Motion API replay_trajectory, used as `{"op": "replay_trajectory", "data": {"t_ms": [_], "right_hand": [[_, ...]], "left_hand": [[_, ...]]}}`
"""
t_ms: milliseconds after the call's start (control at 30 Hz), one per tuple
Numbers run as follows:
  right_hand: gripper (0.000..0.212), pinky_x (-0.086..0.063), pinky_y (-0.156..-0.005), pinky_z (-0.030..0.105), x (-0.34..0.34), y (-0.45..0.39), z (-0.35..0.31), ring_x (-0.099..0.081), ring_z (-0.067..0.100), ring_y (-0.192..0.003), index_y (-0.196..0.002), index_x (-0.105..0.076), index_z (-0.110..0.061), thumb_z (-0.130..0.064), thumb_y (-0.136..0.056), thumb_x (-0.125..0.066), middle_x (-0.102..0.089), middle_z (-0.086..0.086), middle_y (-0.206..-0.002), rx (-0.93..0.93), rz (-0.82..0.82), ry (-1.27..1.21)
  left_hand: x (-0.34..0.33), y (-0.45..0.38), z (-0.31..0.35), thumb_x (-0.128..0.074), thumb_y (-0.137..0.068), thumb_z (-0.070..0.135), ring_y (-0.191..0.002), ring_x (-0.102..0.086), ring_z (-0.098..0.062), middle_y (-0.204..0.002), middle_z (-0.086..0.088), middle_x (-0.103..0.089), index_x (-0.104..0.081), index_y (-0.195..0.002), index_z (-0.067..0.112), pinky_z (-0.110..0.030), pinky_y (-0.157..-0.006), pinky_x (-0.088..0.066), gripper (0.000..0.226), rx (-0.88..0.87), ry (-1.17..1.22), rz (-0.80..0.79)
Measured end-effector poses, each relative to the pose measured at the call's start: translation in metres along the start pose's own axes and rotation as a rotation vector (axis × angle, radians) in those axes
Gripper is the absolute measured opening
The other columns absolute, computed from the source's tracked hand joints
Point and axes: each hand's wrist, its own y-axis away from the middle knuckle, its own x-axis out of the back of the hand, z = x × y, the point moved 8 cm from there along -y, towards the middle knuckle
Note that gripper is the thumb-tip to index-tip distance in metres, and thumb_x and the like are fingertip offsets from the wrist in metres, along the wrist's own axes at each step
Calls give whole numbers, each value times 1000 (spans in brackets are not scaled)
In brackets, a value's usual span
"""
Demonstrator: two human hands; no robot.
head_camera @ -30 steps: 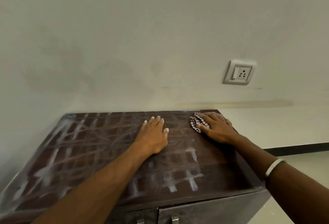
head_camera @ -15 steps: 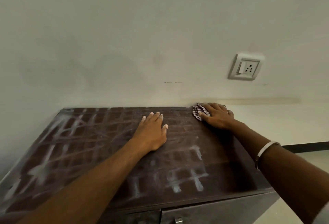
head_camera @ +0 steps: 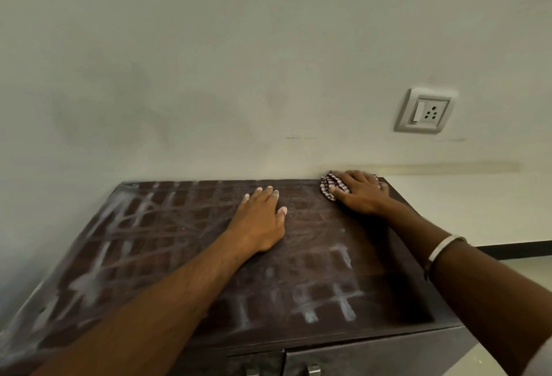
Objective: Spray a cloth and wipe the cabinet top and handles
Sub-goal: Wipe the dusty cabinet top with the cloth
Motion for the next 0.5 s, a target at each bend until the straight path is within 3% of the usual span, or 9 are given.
{"op": "replay_trajectory", "data": {"t_ms": [133, 333, 500], "right_hand": [[56, -3, -114, 61, -4, -5, -23, -5, 21, -148, -146, -21, -49, -64, -93, -29, -16, -11, -160, 6, -22, 2], [57, -8, -115, 56, -5, 11, -30, -10, 18, -147, -147, -22, -48, -63, -93, -32, -21, -10, -158, 119, -3, 13], [55, -5, -114, 60, -5, 4, -30, -8, 21, -148, -145, -23, -50, -63, -92, -30, -19, -11, -158, 5, -10, -19]], "left_hand": [[0, 3, 2, -25, -104, 35, -150, -3, -19, -163, -3, -9, -15, -154, 12, -38, -122, -2, 56, -9, 2, 2], [2, 5, 0, -25, -103, 35, -150, -4, -19, -163, -3, -9, -16, -154, 12, -38, -122, -3, 56, -4, -3, 7], [-3, 11, -6, -25, -104, 35, -150, -4, -21, -163, -4, -9, -16, -154, 11, -40, -122, -3, 56, 9, -21, -12]]}}
